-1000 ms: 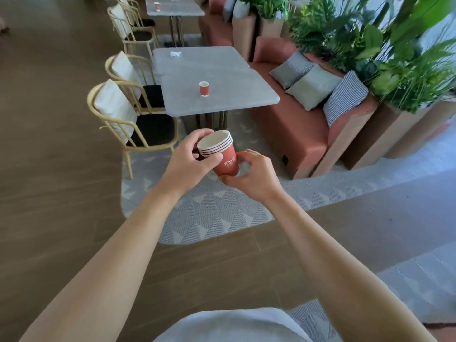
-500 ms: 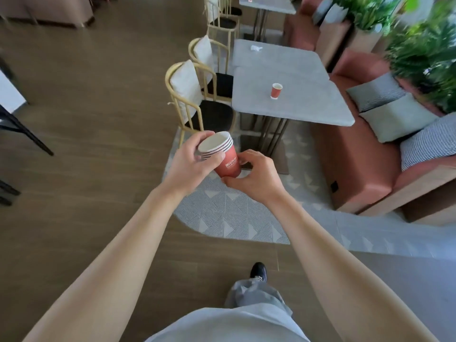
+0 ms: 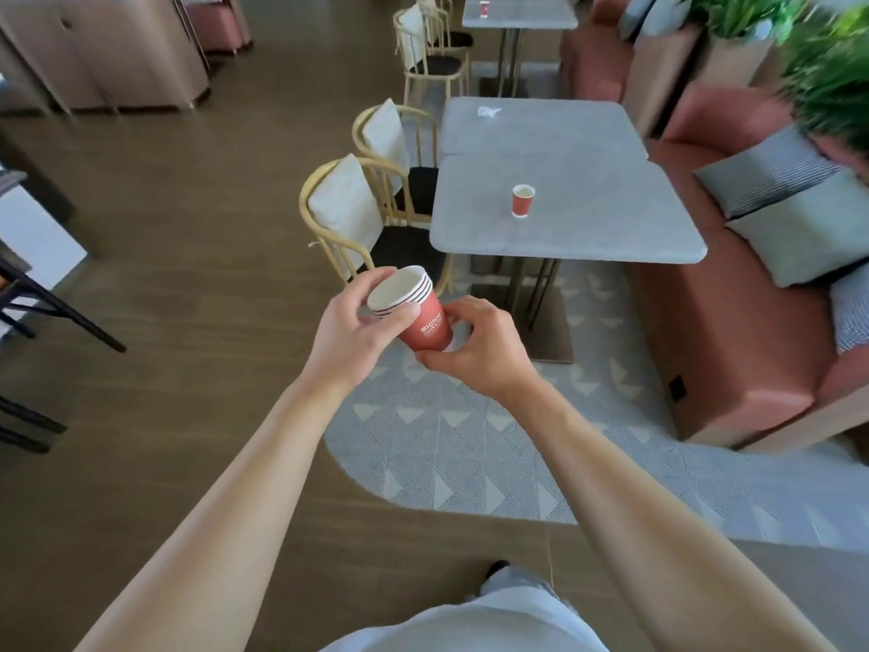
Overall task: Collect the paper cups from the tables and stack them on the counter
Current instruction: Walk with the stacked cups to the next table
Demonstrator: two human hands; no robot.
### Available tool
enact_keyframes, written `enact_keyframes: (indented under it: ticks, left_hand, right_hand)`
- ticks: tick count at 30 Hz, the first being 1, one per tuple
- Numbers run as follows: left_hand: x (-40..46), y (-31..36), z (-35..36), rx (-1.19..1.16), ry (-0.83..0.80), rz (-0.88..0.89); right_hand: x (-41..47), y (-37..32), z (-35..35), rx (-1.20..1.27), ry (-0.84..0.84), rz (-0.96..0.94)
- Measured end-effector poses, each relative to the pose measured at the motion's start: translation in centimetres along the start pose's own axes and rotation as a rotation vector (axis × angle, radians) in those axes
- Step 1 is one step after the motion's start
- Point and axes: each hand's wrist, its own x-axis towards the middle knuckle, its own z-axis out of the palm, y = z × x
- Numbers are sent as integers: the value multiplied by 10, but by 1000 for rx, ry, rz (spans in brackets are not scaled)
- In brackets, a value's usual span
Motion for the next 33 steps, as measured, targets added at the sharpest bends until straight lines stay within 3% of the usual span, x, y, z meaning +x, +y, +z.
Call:
enact_keyframes:
  ticks: [8,16,25,33]
  left_hand:
    - [88,24,119,-16,-45,15]
    - [147,29,185,-8,-126,16]
    - [213,9,234,-7,-249,6]
    - [303,-21,223,-86,-329,-17]
  right_hand:
    - [51,92,-98,20,46,60]
    - [71,145,-149,79,120,109]
    - [97,194,-172,22,206,227]
    - [179,212,-157,-62,214,288]
